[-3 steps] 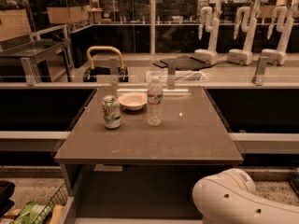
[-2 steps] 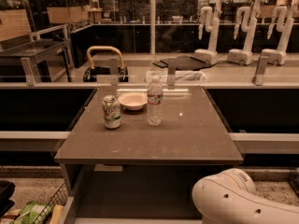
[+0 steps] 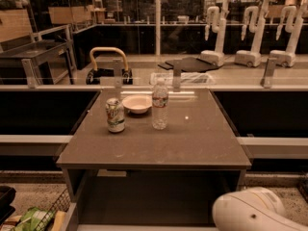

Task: Open top drawer

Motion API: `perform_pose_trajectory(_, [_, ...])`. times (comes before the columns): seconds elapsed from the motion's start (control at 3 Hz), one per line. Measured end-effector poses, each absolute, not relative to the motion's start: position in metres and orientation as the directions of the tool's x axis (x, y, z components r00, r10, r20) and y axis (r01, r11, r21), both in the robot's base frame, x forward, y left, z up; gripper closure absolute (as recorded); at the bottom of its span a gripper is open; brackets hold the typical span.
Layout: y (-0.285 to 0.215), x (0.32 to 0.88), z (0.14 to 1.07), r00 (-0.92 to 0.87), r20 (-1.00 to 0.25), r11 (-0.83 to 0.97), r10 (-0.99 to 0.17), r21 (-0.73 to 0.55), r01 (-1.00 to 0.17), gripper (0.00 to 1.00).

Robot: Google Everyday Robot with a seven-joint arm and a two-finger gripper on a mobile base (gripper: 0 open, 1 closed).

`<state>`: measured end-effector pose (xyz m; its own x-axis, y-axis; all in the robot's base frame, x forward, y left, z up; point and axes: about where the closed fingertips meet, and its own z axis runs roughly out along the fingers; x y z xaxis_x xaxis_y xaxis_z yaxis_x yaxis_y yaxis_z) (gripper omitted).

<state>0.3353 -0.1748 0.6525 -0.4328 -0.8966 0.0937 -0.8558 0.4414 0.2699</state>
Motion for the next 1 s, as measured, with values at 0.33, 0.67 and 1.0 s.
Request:
perform_pose_trajectory(0.33, [-0.174,0.312,0.657,-0.456,0.099,0.463,-0.885,0.305,-0.832,0.49])
perform_pose_trajectory(0.67, [-0.173,0.305,0.659,-0.459,0.104,0.467,-0.882,0.314,-0.826,0.81])
perform_pose_trajectory(1.0, [-0.172,0.284,0.663,-0.468,0.116,0.477,-0.876,0.340,-0.810,1.00])
